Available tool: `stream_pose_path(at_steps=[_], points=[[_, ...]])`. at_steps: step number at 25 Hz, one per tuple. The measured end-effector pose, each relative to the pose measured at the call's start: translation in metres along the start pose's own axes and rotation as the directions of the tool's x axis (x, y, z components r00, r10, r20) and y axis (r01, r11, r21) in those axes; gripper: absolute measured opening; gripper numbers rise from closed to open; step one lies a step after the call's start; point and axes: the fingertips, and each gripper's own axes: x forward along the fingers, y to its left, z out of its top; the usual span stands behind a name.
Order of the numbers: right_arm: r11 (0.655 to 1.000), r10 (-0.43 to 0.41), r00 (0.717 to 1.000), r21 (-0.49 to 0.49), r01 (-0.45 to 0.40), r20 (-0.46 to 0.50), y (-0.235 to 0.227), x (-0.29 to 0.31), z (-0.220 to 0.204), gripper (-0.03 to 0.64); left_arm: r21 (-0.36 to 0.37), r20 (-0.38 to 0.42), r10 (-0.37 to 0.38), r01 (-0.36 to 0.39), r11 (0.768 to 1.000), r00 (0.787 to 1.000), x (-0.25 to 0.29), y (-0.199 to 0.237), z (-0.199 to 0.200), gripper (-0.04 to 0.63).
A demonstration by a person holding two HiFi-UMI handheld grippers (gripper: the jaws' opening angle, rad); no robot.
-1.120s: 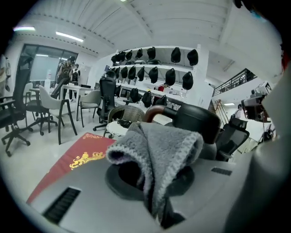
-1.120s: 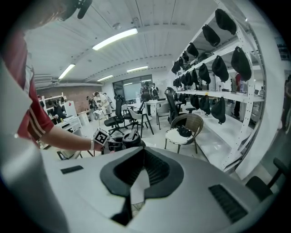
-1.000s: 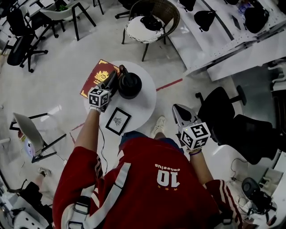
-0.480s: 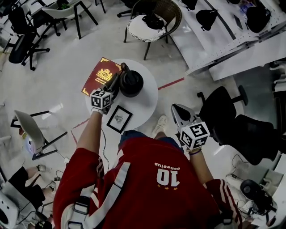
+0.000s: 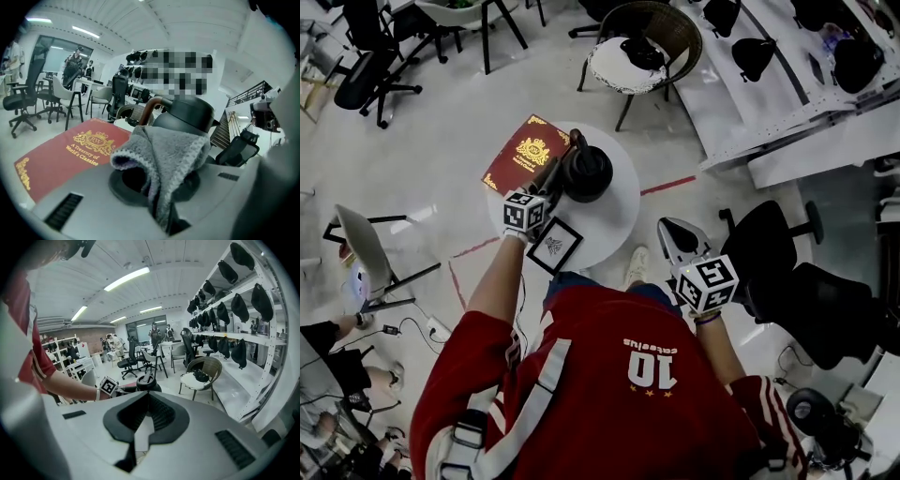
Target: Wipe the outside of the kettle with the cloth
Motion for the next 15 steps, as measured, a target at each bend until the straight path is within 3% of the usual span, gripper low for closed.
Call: stream_pose_path(at_steps=[5,10,15], points=[[0.997,0.068,0.998,-0.022,-0.068,0.005,-0.007,0.011,0.005,0.017,-0.072,0.036,0.052,-0.049,0.996,0.998,-0.002,-0.004,-0.006,0.046],[0.985,0.158,0.987,-0.066,-0.158,-0.003,-0.02,0.023,0.018,0.017,-0.079,0.025,0.13,-0.128,0.989,0.991,-0.005,-0.011,-0.01,0.046],[0.968,0.231,0.973,-0.096,-0.23,-0.001,-0.042,0.029,0.032,0.017,-0.148,0.056,0.229,-0.218,0.965,0.972,-0.008,-0.018,-0.009,0.046]])
